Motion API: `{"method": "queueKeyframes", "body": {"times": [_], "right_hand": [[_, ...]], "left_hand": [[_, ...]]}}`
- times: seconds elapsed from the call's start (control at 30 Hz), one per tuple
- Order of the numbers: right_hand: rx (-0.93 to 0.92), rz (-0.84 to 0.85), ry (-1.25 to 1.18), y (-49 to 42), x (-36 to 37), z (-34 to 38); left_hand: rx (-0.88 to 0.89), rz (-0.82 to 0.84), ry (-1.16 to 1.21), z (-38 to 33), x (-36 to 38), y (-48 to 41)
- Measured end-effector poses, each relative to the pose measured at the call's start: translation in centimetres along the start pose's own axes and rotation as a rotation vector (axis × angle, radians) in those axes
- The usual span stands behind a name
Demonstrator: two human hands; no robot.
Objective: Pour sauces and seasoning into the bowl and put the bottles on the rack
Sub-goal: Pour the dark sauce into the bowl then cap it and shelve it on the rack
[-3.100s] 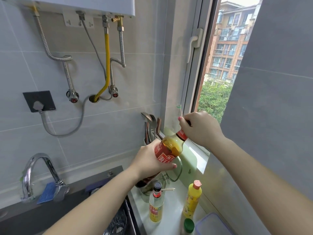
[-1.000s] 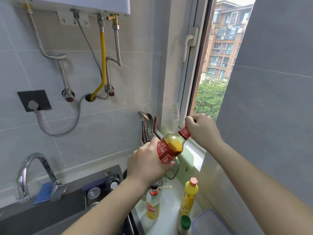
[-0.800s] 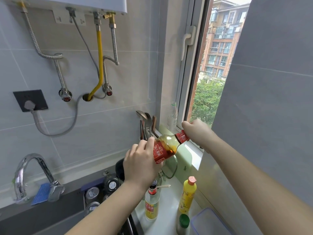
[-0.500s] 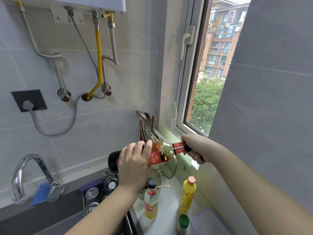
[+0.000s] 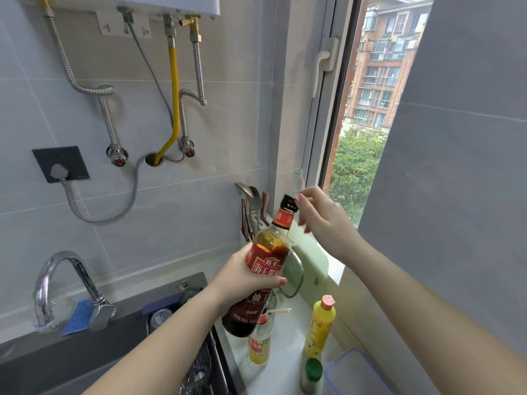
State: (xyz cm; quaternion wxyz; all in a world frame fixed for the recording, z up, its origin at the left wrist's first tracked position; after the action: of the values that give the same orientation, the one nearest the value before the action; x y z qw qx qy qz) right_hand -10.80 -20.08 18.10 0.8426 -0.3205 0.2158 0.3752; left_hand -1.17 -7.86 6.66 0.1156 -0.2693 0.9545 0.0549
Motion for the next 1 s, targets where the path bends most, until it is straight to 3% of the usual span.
{"method": "queueKeyframes", "body": {"times": [0.13, 0.33, 0.6, 1.0], "right_hand": [[0.198, 0.158, -0.334, -0.3, 3.2, -0.4], [0.205, 0.252, -0.774, -0.1, 7.9, 3.7], [0.16, 0.353, -0.861, -0.4, 14.5, 8.8], [0.154, 0.718, -0.935, 2.7, 27.7, 18.6]], "left_hand": [[-0.075, 0.149, 0.303, -0.1, 1.0, 1.2], [-0.096, 0.151, 0.486, 0.2, 0.0, 3.2], [-0.065, 0.003, 0.708, 2.8, -4.6, 6.6], [-0.114, -0.403, 0.649, 6.1, -15.2, 18.0]]}}
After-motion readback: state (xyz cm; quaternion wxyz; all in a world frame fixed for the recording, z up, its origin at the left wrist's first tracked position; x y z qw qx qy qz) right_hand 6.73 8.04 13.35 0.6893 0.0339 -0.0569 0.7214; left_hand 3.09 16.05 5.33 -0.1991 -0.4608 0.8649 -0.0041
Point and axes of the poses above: each hand's wrist, its own y-axis away from the middle knuckle, its own x-axis out of the palm, z = x × y, the point moved 8 cm from there along -y, towards the middle knuckle, and after that the axes turned 1 degree about -y, right-handed, at the moved point
